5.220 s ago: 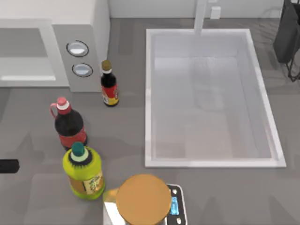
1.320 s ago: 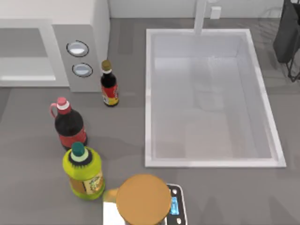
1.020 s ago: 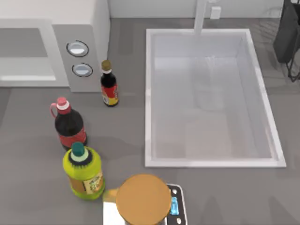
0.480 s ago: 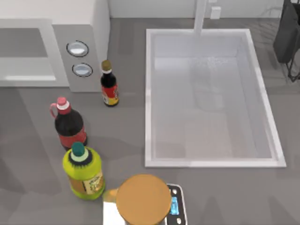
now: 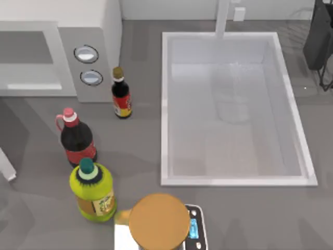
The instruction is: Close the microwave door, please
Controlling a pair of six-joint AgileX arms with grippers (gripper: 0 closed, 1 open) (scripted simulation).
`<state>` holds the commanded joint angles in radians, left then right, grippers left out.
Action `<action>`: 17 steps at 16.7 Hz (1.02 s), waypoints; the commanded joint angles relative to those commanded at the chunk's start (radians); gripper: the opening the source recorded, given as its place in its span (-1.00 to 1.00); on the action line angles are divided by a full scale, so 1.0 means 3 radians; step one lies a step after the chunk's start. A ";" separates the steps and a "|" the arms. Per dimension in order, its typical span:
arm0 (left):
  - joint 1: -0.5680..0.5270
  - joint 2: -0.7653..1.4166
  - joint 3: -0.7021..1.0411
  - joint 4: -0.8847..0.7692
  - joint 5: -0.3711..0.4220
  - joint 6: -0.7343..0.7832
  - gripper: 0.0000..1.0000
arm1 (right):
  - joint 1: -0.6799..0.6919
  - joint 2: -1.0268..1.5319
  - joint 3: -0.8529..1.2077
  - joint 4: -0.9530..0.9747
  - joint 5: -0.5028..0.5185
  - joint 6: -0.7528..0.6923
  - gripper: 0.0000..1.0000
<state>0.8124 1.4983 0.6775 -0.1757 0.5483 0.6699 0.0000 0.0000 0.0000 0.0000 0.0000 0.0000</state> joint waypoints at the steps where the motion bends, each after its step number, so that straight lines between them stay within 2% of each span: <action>1: -0.0140 -0.0147 -0.0121 0.0044 -0.0075 -0.0126 -1.00 | 0.0000 0.0000 0.0000 0.0000 0.0000 0.0000 1.00; 5: -0.0688 -0.0714 -0.0613 0.0226 -0.0376 -0.0635 -1.00 | 0.0000 0.0000 0.0000 0.0000 0.0000 0.0000 1.00; 11: -0.0770 -0.0789 -0.0693 0.0257 -0.0432 -0.0726 -1.00 | 0.0000 0.0000 0.0000 0.0000 0.0000 0.0000 1.00; 13: -0.0886 -0.0837 -0.0725 0.0262 -0.0523 -0.0830 -1.00 | 0.0000 0.0000 0.0000 0.0000 0.0000 0.0000 1.00; 17: -0.1502 -0.1063 -0.0869 0.0286 -0.0921 -0.1279 -1.00 | 0.0000 0.0000 0.0000 0.0000 0.0000 0.0000 1.00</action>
<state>0.3620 1.1794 0.4169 -0.0898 0.2721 0.2861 0.0000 0.0000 0.0000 0.0000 0.0000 0.0000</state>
